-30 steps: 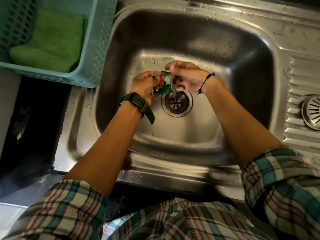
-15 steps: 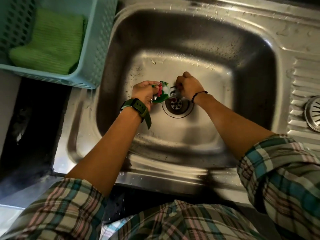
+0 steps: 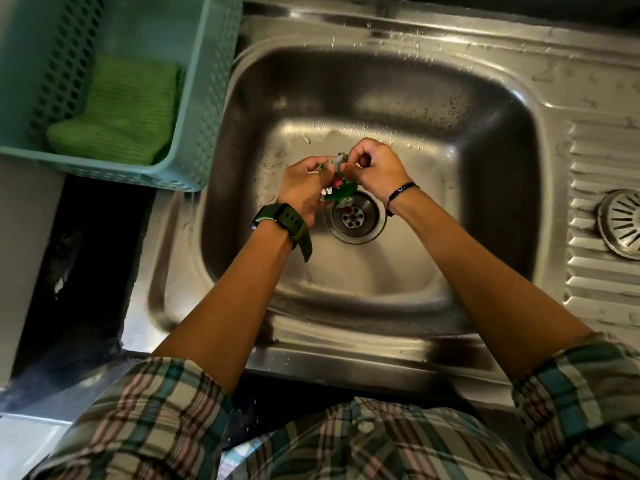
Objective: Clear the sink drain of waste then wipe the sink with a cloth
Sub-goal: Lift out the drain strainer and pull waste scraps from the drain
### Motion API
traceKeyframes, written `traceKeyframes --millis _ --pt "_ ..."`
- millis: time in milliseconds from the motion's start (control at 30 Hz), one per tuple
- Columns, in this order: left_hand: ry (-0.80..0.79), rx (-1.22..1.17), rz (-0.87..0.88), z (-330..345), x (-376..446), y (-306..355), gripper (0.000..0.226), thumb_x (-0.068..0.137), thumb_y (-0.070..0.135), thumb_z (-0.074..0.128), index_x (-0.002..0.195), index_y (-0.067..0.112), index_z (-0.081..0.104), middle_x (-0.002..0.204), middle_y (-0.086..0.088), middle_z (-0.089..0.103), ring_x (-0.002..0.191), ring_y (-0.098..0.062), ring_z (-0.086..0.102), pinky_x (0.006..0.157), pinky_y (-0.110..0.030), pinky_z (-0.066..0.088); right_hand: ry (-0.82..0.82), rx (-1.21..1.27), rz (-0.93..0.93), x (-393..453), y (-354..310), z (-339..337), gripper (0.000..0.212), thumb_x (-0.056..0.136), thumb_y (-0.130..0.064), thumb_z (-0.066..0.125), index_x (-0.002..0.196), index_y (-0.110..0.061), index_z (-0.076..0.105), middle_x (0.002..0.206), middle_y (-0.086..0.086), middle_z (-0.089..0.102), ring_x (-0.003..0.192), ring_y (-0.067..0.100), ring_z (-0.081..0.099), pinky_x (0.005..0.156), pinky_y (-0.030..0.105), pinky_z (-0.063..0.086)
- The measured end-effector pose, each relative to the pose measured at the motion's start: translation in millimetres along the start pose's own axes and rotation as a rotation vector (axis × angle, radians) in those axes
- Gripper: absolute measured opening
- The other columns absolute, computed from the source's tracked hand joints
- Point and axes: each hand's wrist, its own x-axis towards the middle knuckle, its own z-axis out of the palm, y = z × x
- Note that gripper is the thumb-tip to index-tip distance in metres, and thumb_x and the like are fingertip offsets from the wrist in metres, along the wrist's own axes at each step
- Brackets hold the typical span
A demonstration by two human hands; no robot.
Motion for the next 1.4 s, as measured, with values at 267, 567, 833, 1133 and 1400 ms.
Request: traceKeyframes --millis 267,567,833,1133,1400 --pt "0.159 0.060 0.015 -9 19 -5 0.025 0.084 -0.007 0.052 0.074 0.013 0.064 0.077 -0.006 0.063 0.078 -0.022 0.063 0.079 -0.038 0.058 0.072 0.419 0.314 7 15 10 0.029 0.093 -0.018 0.049 0.067 -0.013 0.060 0.057 0.000 0.053 0.037 0.008 0.042 0.033 0.017 0.032" --pt "0.225 0.086 -0.028 -13 25 -19 0.018 0.083 -0.008 0.053 0.091 0.000 0.066 0.074 -0.005 0.063 0.061 -0.012 0.062 0.055 -0.020 0.057 0.144 -0.426 0.485 6 64 54 0.028 0.087 -0.018 0.057 0.111 -0.003 0.062 0.117 0.019 0.063 0.107 0.036 0.060 0.086 0.040 0.051" --pt "0.217 0.045 -0.018 -8 21 -18 0.015 0.082 -0.008 0.055 0.085 0.004 0.064 0.076 -0.011 0.064 0.064 -0.018 0.063 0.070 -0.034 0.059 0.157 -0.339 0.453 7 60 74 0.025 0.087 -0.019 0.052 0.098 -0.004 0.068 0.104 0.017 0.068 0.098 0.034 0.062 0.077 0.032 0.051" --pt "0.229 0.018 -0.044 -9 8 -11 0.014 0.081 -0.004 0.060 0.077 0.008 0.062 0.082 -0.013 0.068 0.076 -0.027 0.069 0.069 -0.036 0.060 0.283 0.131 0.379 -8 28 13 0.022 0.083 0.001 0.057 0.072 -0.015 0.067 0.082 0.009 0.070 0.057 0.018 0.061 0.047 0.022 0.049" --pt "0.127 0.114 0.092 25 -22 10 0.018 0.082 -0.006 0.056 0.088 0.008 0.065 0.073 -0.002 0.062 0.070 -0.018 0.060 0.075 -0.034 0.055 0.149 0.105 0.044 -50 -35 -38 0.021 0.083 0.007 0.053 0.075 -0.009 0.065 0.058 0.005 0.060 0.032 0.003 0.048 0.036 0.022 0.045"
